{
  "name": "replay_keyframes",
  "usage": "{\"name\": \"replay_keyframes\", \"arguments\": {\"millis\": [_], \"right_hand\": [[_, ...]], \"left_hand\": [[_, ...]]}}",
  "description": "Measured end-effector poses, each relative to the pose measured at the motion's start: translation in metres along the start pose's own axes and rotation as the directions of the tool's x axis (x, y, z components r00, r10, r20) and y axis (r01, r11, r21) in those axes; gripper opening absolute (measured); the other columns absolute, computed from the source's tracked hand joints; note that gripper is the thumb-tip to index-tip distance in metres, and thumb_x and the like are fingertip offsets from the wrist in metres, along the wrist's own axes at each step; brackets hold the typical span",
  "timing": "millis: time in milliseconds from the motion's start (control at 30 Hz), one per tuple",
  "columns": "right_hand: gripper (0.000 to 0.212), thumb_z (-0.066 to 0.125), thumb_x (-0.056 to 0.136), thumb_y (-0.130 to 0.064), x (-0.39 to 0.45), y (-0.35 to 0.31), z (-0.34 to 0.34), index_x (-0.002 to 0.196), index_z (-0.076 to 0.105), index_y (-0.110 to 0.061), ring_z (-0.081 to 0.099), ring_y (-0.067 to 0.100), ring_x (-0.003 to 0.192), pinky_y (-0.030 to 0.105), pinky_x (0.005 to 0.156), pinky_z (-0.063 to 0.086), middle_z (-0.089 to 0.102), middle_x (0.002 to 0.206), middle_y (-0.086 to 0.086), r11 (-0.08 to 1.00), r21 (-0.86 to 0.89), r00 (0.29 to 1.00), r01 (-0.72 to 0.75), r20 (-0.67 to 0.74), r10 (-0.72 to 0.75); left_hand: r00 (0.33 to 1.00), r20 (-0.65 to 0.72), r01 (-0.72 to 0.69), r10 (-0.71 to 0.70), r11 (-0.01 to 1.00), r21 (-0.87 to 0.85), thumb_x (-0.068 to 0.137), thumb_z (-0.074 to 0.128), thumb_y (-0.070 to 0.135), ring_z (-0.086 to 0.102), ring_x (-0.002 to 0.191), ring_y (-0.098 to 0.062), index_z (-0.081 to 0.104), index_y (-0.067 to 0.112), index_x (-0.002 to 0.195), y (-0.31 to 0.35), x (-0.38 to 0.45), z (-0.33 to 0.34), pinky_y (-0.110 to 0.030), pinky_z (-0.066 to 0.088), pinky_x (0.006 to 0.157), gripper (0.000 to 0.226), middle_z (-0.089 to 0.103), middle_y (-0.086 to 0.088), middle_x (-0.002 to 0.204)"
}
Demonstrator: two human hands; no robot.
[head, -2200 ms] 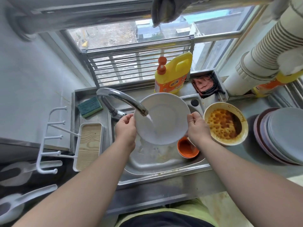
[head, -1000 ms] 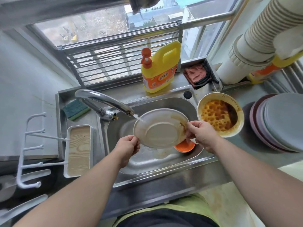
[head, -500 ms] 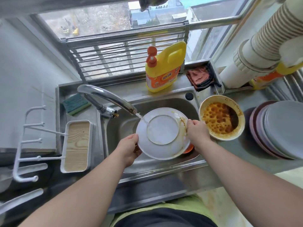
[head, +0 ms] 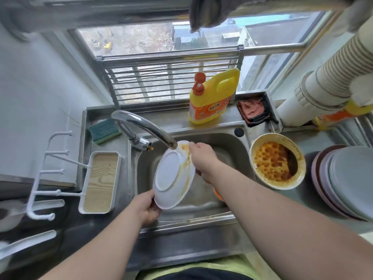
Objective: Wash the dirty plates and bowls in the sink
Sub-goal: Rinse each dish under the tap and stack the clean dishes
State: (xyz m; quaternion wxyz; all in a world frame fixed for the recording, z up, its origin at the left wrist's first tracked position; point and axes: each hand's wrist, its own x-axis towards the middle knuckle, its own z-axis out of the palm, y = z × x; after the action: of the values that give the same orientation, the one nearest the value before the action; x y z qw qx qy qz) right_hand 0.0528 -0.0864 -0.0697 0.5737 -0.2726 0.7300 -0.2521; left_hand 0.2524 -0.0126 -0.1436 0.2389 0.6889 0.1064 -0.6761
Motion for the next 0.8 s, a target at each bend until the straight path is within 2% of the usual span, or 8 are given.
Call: {"name": "replay_keyframes", "arguments": {"millis": [100,233,333,467,567,633,700,800], "right_hand": [[0.041,0.046,0.106,-0.043,-0.008,-0.013,0.004,0.075,0.047,-0.017,0.047,0.022,0.071,0.035,0.061,0.036,0.053,0.075,0.0,0.934,-0.284,0.976,0.219,0.051,-0.214],[0.042,0.046,0.107,-0.048,-0.02,-0.011,-0.009,0.078,0.051,-0.017,0.058,0.027,0.081,0.043,0.073,0.046,0.062,0.079,0.0,0.809,-0.476,0.938,0.344,0.128,-0.323],[0.04,0.046,0.108,-0.047,-0.03,0.006,-0.025,0.084,0.053,-0.016,0.059,0.028,0.084,0.044,0.077,0.046,0.063,0.08,0.0,0.775,-0.49,0.916,0.399,0.172,-0.363],[0.036,0.045,0.109,-0.047,-0.036,0.042,-0.051,0.085,0.049,-0.02,0.057,0.027,0.08,0.043,0.071,0.043,0.059,0.075,-0.005,0.69,-0.535,0.87,0.488,0.23,-0.437],[0.032,0.045,0.109,-0.048,-0.036,0.065,-0.065,0.083,0.047,-0.028,0.055,0.021,0.077,0.043,0.071,0.046,0.056,0.074,-0.008,0.66,-0.541,0.847,0.522,0.235,-0.477],[0.033,0.043,0.106,-0.055,-0.036,0.074,-0.071,0.082,0.047,-0.032,0.055,0.016,0.075,0.044,0.071,0.047,0.056,0.074,-0.01,0.675,-0.529,0.849,0.513,0.202,-0.488],[0.035,0.042,0.104,-0.058,-0.036,0.079,-0.074,0.085,0.05,-0.03,0.057,0.016,0.076,0.045,0.07,0.049,0.059,0.075,-0.009,0.704,-0.516,0.86,0.488,0.149,-0.487],[0.034,0.048,0.108,-0.046,-0.034,0.081,-0.077,0.084,0.054,-0.023,0.058,0.018,0.078,0.044,0.073,0.048,0.061,0.077,-0.004,0.764,-0.47,0.885,0.442,0.086,-0.458]], "left_hand": [[1.0,0.014,0.007,-0.007,1.0,-0.018,0.105,0.061,0.011,0.067,0.082,-0.021,0.067,0.007,0.104,-0.002,0.002,0.002,-0.038,0.059,0.083,0.007,0.073,-0.007,0.064],[0.999,0.045,0.009,-0.01,1.0,0.014,0.108,0.053,0.007,0.07,0.085,-0.027,0.07,0.009,0.104,-0.001,0.0,0.007,-0.044,0.063,0.053,0.017,0.073,-0.011,0.085],[0.999,0.047,-0.008,0.006,0.998,0.058,0.109,0.044,0.001,0.072,0.089,-0.033,0.069,0.005,0.109,0.0,0.002,0.011,-0.047,0.064,0.057,0.026,0.076,-0.013,0.079],[0.999,0.051,-0.022,0.012,0.977,0.213,0.108,0.026,0.0,0.065,0.089,-0.029,0.062,0.01,0.086,-0.001,-0.004,0.019,-0.045,0.051,0.088,0.044,0.065,-0.005,0.054],[0.998,0.05,-0.04,0.028,0.967,0.251,0.109,0.022,0.002,0.063,0.103,-0.032,0.062,0.01,0.085,-0.005,0.004,0.023,-0.049,0.038,0.112,0.047,0.068,-0.007,0.076],[0.997,0.065,-0.051,0.036,0.968,0.245,0.111,0.024,0.006,0.064,0.098,-0.029,0.066,0.01,0.101,-0.009,0.007,0.026,-0.046,0.045,0.1,0.044,0.067,-0.007,0.093],[0.996,0.073,-0.062,0.045,0.965,0.256,0.112,0.027,0.009,0.065,0.09,-0.024,0.066,0.013,0.103,-0.012,0.006,0.027,-0.042,0.046,0.09,0.041,0.069,-0.006,0.096],[0.995,0.061,-0.099,0.084,0.949,0.299,0.109,0.036,0.011,0.071,0.095,-0.024,0.069,0.013,0.11,-0.012,0.001,0.027,-0.041,0.05,0.091,0.034,0.075,-0.005,0.098]]}}
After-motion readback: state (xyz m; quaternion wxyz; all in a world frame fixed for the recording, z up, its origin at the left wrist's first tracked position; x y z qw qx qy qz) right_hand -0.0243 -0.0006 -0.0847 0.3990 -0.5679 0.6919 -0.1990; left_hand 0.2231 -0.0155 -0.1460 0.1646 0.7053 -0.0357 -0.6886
